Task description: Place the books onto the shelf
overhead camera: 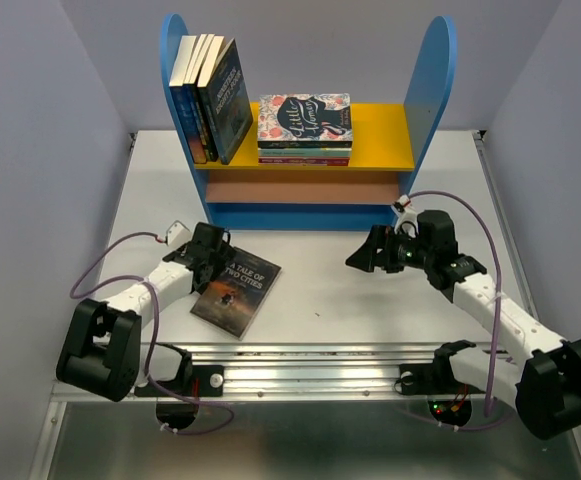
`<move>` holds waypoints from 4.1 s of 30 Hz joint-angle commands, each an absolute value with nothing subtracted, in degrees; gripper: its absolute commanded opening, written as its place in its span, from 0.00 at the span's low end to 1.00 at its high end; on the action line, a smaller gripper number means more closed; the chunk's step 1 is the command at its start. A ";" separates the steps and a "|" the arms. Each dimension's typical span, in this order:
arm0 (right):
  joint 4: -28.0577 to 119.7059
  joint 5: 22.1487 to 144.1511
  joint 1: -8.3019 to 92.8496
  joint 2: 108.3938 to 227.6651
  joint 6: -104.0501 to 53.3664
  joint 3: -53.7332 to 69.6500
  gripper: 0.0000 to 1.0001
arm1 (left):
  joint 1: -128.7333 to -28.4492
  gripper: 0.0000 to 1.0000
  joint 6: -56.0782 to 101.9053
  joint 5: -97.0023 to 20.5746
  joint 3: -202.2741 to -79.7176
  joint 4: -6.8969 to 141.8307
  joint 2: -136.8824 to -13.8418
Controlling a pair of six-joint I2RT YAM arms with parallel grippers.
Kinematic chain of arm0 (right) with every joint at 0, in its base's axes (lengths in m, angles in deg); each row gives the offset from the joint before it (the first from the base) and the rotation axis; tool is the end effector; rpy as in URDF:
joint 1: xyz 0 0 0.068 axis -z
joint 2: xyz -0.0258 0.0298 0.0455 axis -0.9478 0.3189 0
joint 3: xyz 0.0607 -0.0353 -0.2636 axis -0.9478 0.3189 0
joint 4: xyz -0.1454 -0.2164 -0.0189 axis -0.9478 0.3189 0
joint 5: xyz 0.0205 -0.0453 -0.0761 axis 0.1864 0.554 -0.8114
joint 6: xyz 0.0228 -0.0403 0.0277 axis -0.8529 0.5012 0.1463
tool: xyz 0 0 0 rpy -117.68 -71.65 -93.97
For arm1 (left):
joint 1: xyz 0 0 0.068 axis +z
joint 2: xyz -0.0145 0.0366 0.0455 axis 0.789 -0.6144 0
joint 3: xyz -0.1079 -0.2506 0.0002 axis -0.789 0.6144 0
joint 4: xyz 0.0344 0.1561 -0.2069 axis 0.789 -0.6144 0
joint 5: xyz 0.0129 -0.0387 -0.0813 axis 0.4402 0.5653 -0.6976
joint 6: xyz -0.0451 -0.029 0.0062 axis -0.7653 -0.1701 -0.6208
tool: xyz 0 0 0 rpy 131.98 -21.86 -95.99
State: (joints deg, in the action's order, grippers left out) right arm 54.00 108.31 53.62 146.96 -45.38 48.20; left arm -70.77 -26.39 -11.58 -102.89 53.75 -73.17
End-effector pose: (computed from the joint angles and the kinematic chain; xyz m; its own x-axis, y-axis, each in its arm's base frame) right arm 0.2060 0.0864 0.2374 -0.7781 0.1492 -0.6102 -0.3765 0.6668 0.6431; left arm 0.2307 -0.0663 0.1746 -0.4575 -0.7205 -0.5211 -0.5851 0.6852 -0.4338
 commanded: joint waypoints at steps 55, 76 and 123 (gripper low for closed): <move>50.94 108.02 29.65 162.70 -56.94 38.06 0.52 | -105.00 0.19 -33.09 -25.73 -104.16 57.98 -81.61; 57.80 99.16 29.65 167.98 -54.21 39.56 0.20 | -105.27 0.19 -34.85 -25.65 -102.66 60.27 -81.25; 46.20 97.91 29.65 129.58 -50.51 30.33 0.01 | -103.95 0.99 0.48 -28.02 -104.25 76.43 -35.46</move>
